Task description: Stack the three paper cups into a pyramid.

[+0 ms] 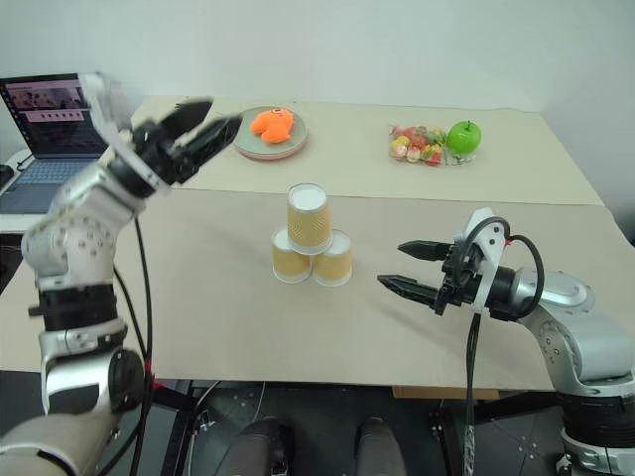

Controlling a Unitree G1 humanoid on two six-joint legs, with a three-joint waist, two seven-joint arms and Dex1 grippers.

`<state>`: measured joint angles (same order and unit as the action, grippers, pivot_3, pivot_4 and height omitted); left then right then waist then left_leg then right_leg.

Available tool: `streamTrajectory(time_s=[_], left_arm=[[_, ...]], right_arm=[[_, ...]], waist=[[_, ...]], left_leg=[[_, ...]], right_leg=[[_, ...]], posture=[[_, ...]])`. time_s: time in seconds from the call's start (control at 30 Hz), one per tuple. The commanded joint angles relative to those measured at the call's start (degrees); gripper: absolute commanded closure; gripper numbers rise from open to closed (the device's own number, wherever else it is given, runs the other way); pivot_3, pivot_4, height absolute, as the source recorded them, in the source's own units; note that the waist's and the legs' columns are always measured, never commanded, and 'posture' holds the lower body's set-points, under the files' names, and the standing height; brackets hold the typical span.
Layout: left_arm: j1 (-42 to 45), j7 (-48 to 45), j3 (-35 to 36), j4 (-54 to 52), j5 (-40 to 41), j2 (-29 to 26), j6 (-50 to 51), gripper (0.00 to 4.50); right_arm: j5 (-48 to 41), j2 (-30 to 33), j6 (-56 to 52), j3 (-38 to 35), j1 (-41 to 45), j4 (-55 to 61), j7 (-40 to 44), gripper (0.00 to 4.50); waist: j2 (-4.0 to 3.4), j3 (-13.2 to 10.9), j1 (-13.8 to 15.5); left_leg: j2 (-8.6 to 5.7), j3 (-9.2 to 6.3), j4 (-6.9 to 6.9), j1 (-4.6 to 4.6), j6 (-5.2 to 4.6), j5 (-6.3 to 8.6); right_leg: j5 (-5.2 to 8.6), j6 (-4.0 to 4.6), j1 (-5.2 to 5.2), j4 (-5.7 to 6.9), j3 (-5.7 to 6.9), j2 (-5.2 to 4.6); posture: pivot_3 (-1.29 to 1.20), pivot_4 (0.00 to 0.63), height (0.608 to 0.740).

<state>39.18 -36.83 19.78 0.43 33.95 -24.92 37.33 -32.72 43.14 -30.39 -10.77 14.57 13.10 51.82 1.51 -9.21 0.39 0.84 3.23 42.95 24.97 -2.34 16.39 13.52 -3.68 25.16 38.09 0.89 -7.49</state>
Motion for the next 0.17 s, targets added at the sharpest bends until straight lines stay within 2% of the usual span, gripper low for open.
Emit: streamTrajectory(time_s=[0.03,0.17], left_arm=[[-3.41,6.36,3.03,-7.44,1.49,0.24,0.86,0.07],[-10.43,11.63,4.39,-10.57,-0.03,1.81,-0.86,0.07]], right_arm=[[3.98,-1.68,5.36,-3.62,0.72,-2.54,-5.80,0.44],[9.85,-4.34,8.66,-6.30,1.55,-9.71,-16.24,0.44]], waist=[[0.02,-0.01,0.27],[0.02,-0.01,0.36]], left_leg=[[0.00,-0.02,0.01,0.00,0.01,0.00],[-0.01,0.00,0.03,-0.04,0.02,0.00]], right_leg=[[-0.01,0.00,-0.01,0.01,0.03,0.00],[-0.04,-0.04,-0.11,-0.04,-0.05,-0.05]], posture=[[0.00,0.150,0.676],[0.00,0.150,0.676]])
